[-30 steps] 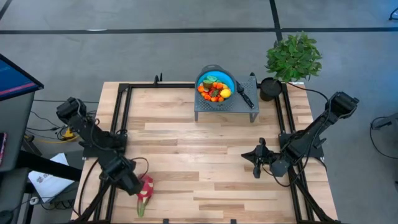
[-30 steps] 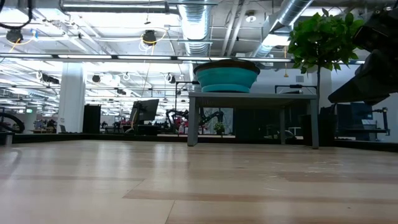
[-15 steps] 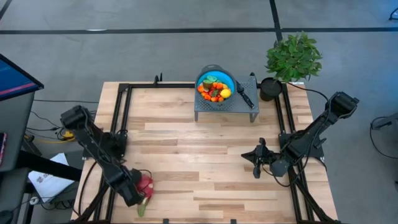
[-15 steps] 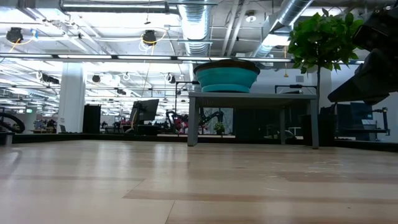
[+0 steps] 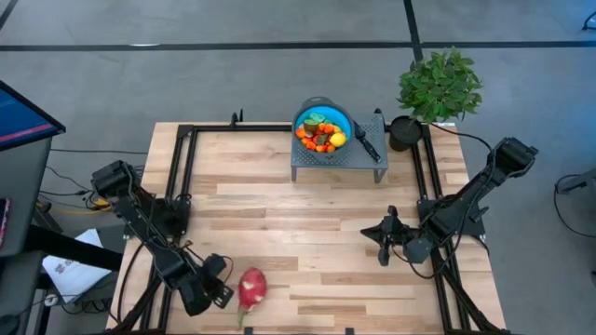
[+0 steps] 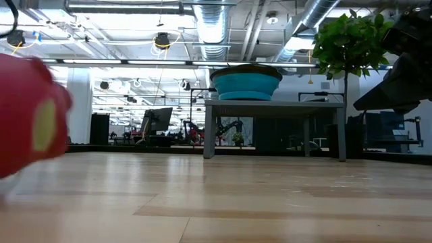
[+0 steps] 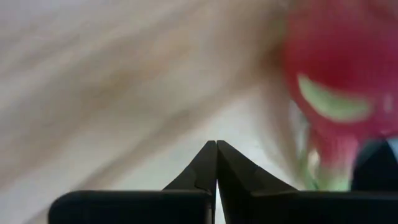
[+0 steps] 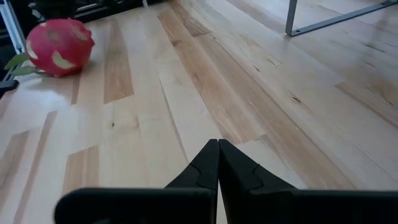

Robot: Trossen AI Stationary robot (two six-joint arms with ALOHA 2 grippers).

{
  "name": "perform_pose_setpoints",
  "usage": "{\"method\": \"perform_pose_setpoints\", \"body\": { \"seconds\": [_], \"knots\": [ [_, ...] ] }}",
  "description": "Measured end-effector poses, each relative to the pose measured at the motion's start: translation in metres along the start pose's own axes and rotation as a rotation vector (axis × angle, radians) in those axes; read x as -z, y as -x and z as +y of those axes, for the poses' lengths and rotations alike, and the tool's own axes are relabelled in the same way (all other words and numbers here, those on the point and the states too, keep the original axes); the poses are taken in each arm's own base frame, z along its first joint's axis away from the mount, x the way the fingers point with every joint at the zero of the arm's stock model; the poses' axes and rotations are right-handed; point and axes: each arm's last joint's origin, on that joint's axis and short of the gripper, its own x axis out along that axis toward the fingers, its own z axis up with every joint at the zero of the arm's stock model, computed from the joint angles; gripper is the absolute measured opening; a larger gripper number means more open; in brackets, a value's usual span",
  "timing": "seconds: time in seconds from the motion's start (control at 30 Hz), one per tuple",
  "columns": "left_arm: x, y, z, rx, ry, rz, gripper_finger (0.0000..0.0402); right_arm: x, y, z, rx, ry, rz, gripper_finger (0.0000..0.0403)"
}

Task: Pick & Place Fruit
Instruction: Put the dragonfruit into the strainer bowl

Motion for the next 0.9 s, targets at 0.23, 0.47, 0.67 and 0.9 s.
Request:
{"method": "perform_pose_setpoints", "body": {
  "seconds": [0.23,0.47,0.67,0.9],
  "knots": [
    [0.000,0.001,-0.022,0.200,-0.092,0.048,0.0001,-0.001,-0.001,0.000,0.004,-0.005,-0.002,0.0000],
    [-0.016,-0.007,-0.028,0.197,-0.124,0.024,0.0001,-0.001,-0.001,0.000,0.004,-0.006,-0.003,0.0000],
    [-0.022,-0.031,-0.037,0.227,-0.160,0.116,0.0001,-0.001,-0.001,0.000,0.004,-0.004,-0.002,0.0000],
    [-0.030,-0.044,-0.057,0.419,-0.197,0.031,0.0001,0.000,-0.001,-0.001,0.005,-0.002,-0.001,0.0000]
  ]
}}
